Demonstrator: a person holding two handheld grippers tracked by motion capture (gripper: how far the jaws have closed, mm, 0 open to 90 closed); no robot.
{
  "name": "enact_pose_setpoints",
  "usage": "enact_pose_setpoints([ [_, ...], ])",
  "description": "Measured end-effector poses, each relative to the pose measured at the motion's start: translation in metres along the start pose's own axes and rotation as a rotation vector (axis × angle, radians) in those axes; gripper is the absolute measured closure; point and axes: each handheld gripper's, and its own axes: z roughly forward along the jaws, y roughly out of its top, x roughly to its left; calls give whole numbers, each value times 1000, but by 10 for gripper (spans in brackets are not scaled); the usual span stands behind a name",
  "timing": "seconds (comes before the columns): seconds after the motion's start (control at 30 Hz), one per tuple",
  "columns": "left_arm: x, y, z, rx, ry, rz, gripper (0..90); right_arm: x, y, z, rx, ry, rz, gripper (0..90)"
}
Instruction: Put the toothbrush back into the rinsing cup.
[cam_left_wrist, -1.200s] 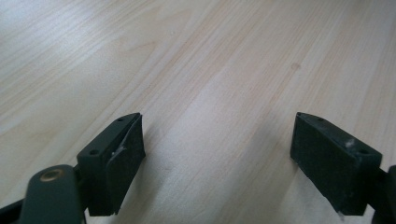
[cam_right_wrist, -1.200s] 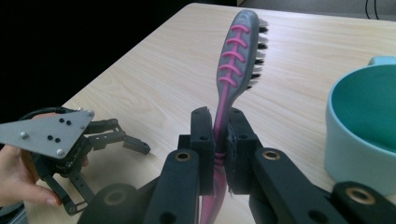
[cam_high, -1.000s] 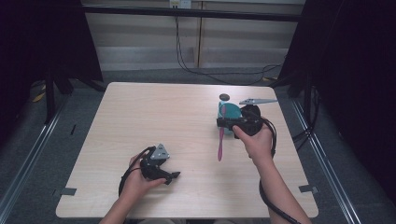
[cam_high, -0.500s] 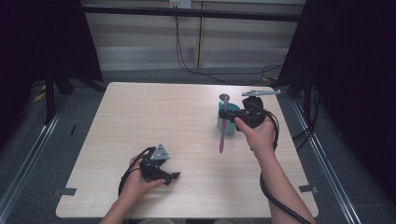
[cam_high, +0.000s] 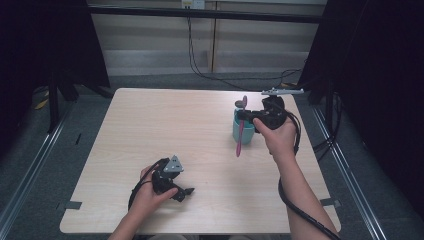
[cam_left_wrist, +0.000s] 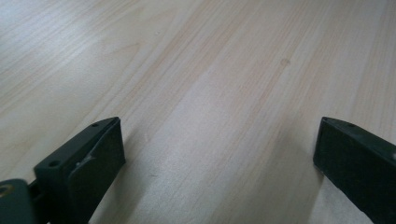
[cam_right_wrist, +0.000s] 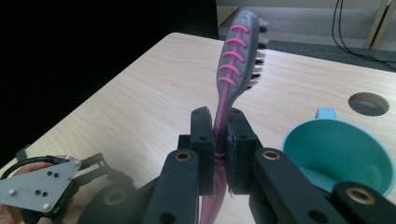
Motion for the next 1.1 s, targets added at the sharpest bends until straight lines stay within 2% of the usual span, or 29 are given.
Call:
enact_pose_setpoints([
  [0.43, -1, 0, 0, -3, -3, -5, 0, -5, 10, 4, -18, -26, -12, 842],
  [0.8, -1, 0, 0, -2, -1, -2, 0, -7, 23, 1, -33, -57, -34, 842],
  [1.1, -1, 0, 0, -2, 3, -4, 0, -14, 30, -2, -50, -78, -32, 842],
])
